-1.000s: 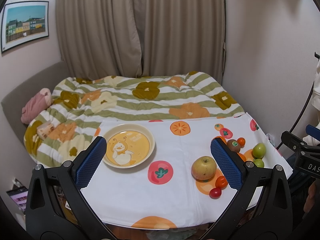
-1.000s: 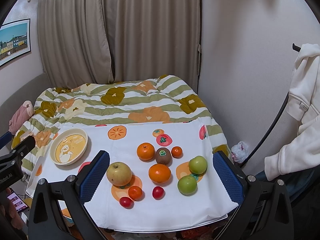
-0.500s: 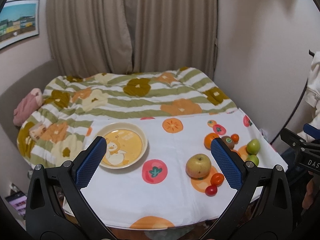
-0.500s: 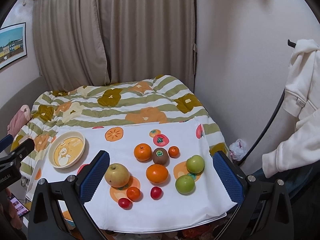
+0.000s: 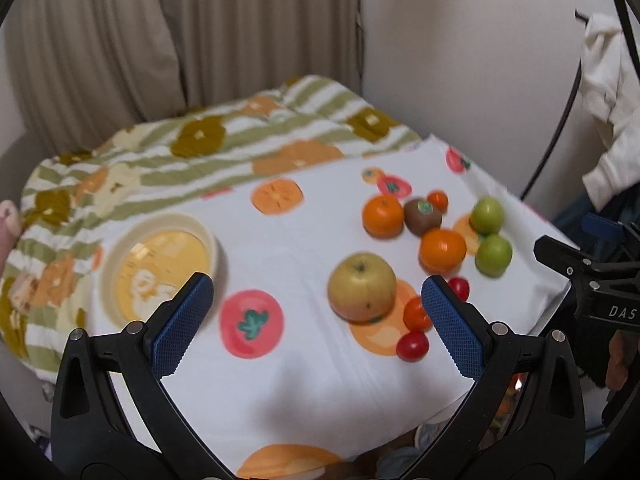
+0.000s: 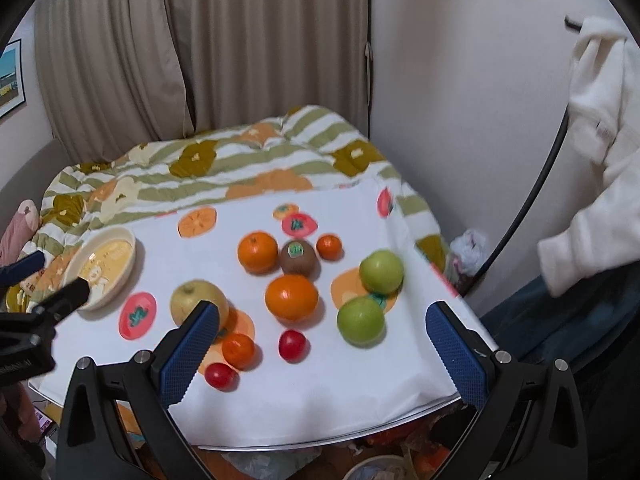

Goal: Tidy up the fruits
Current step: 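Grasp the yellow apple with the left tool while the right tool grasps the large orange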

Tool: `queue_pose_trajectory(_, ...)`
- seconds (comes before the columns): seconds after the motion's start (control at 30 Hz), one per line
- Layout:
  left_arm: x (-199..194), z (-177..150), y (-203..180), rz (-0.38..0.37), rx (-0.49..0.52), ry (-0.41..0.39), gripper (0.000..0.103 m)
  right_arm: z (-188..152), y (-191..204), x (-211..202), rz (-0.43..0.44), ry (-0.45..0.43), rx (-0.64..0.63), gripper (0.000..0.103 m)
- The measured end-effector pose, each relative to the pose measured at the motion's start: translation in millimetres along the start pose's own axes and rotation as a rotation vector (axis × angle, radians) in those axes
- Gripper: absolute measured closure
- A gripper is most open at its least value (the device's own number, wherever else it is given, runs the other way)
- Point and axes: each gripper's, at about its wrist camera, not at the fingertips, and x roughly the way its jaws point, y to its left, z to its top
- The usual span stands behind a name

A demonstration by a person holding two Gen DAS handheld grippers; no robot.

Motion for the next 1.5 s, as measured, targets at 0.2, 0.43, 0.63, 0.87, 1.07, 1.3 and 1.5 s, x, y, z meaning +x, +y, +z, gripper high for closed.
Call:
queue_pose_trajectory(0.2,49.4,-11.9,-8.9,-0.038,0.017,0.074,0.000,-8.3,-2.7,39.3,0.029,0.038,-0.027,0.000)
queue_pose_trajectory(0.43,88.9,-14.1,-21.8,-0.063,0.041,0.139,0.000,-4.4,1.9,76.3,0.092,0.077,-0.074,0.000)
queue_pose_trajectory(0.63,115.7,-13.1,-32.4,-0.081,0.047,0.192,0.001,1.8,4.5,104.9,0.127,0.105,-0.115,0.000)
queue_pose_trajectory(0.87,136.0,-17.2,-39.3,-0.078,0.050,0.248,0.014,6.5,8.3,126.2,0.172,0.149,-0.170,0.006)
queue_pose_trajectory(1.07,145.4,-20.7,-37.6,-0.068,0.031,0.276,0.021,5.6,11.6,143.2,0.208,0.198,-0.206,0.014)
queue_pose_trajectory(1.3,146.3,-21.0,-39.6,-0.059,0.036,0.272,0.022,4.1,13.7,160.9,0.238,0.261,-0.237,0.021)
queue_pose_trajectory(1.5,145.8,-21.1,-41.0,-0.047,0.029,0.271,0.022,3.6,15.1,167.8,0.252,0.281,-0.250,0.030)
